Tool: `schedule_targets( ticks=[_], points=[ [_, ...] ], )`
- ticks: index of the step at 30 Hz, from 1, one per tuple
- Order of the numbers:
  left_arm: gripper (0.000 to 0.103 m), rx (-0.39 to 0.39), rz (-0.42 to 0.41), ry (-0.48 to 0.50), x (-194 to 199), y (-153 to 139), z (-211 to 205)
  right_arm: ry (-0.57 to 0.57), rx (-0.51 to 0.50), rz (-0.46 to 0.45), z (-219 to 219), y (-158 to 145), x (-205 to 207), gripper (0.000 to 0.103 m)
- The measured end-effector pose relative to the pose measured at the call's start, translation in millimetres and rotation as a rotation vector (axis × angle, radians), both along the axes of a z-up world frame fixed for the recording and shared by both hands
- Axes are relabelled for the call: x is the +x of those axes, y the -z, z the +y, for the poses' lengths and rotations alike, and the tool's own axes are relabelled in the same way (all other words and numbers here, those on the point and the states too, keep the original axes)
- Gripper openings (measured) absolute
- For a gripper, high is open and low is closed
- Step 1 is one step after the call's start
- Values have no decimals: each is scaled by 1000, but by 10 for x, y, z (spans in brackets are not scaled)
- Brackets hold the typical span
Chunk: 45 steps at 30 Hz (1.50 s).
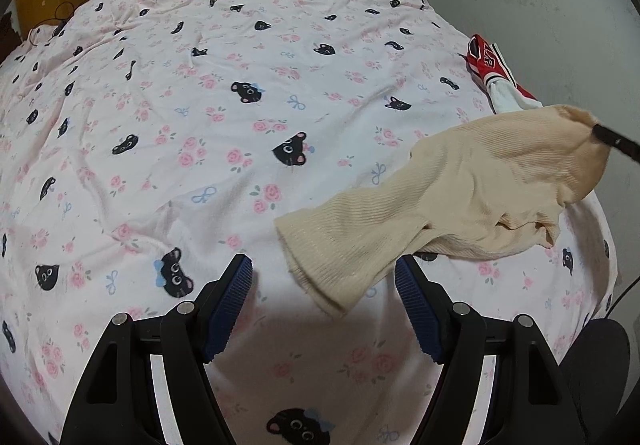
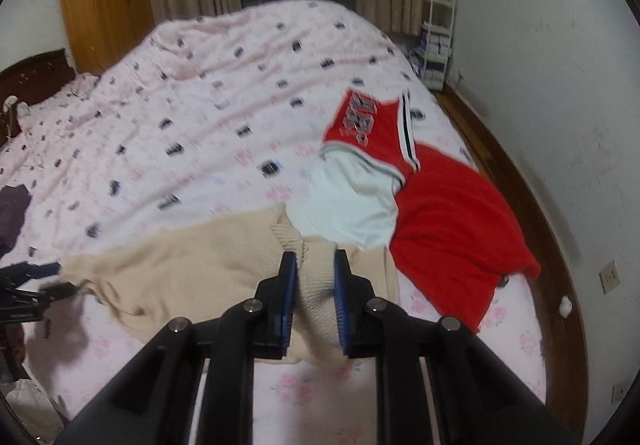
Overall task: Fold clothes
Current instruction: 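Lift the beige garment high with the right tool and shake it out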
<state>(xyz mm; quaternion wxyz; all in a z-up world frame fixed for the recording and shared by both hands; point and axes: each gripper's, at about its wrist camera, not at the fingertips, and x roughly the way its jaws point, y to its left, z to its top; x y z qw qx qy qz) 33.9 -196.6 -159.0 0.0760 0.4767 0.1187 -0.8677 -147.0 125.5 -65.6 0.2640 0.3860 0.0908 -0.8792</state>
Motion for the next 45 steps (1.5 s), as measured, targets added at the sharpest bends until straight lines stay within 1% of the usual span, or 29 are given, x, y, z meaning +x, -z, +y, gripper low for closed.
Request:
schedule_targets(
  ticks=[4,6,8,10,14,17,22,28,34,40,41,42,45],
  points=[
    [69,7,14,-15,84,-59,-66,-54,-92,60,-110,-553,213,18],
    [69,11,26,-20,135,-107,-96,-88,-125,77,-214,-807,308,18],
    [69,13,41,-25,196,-168,-130,-129,-150,70,-347,-1011,396,18],
    [69,12,59,-32,266,-244,-168,-187,-168,55,-526,-1141,495,18],
    [69,-8,89,-46,434,-394,-276,-308,-159,57,-1060,-1308,777,18],
    [69,-16,101,-71,589,-478,-405,-373,-166,48,-1423,-1319,969,18],
    [69,-8,116,-128,860,-536,-687,-485,-254,-15,-2036,-1401,1251,18],
    [69,-8,117,-215,1185,-532,-1075,-597,-333,-36,-2708,-1691,1499,18],
    [69,-7,134,-310,1575,-557,-1452,-704,-416,-48,-3397,-2135,1699,17],
    [69,-11,150,-388,1915,-584,-1776,-787,-465,-58,-4057,-2565,1876,16],
    [69,-14,153,-398,1952,-590,-1816,-805,-476,-63,-4167,-2649,1918,13],
    [69,-16,156,-408,1989,-597,-1856,-822,-488,-67,-4243,-2719,1955,5],
    [69,-18,163,-434,2076,-609,-1972,-861,-513,-64,-4435,-2935,2080,4]
  ],
)
